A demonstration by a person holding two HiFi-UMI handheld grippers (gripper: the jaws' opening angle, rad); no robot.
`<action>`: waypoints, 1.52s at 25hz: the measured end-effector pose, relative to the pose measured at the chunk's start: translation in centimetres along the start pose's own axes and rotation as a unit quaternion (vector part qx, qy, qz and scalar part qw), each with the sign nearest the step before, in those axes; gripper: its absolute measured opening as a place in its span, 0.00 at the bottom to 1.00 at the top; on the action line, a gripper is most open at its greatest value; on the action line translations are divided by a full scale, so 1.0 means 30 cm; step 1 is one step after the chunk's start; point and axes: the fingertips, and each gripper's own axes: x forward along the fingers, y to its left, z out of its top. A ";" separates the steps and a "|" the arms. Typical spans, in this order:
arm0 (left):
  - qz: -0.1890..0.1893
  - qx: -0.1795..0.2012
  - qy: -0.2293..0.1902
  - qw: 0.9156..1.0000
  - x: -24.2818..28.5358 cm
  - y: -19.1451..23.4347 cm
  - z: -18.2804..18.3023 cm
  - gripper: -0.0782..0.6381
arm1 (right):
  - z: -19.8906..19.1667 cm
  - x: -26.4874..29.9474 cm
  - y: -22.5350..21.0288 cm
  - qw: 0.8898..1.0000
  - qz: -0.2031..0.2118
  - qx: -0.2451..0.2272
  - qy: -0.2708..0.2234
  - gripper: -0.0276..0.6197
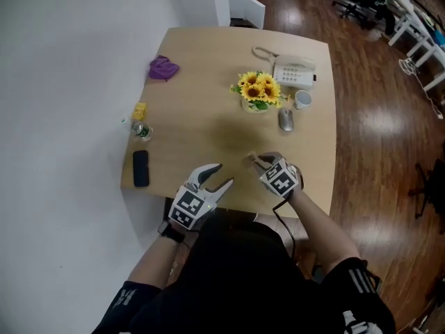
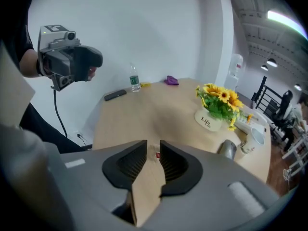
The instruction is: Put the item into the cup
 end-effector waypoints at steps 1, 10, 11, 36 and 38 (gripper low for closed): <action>-0.002 -0.002 0.003 1.000 0.014 0.008 -0.006 0.38 | -0.010 0.032 -0.016 1.000 0.002 -0.001 0.011 0.19; -0.027 -0.012 0.028 0.999 0.047 0.069 -0.067 0.38 | -0.084 0.239 -0.058 0.996 0.019 -0.005 0.088 0.20; -0.030 -0.012 0.028 0.999 0.050 0.076 -0.069 0.38 | -0.089 0.253 -0.060 0.995 0.021 -0.002 0.093 0.20; -0.073 0.026 0.002 0.997 0.005 0.145 -0.005 0.38 | 0.090 0.017 -0.193 0.995 -0.071 0.069 0.010 0.06; -0.084 0.037 -0.006 0.996 0.001 0.142 0.016 0.38 | 0.112 -0.055 -0.252 0.993 -0.094 0.077 -0.001 0.06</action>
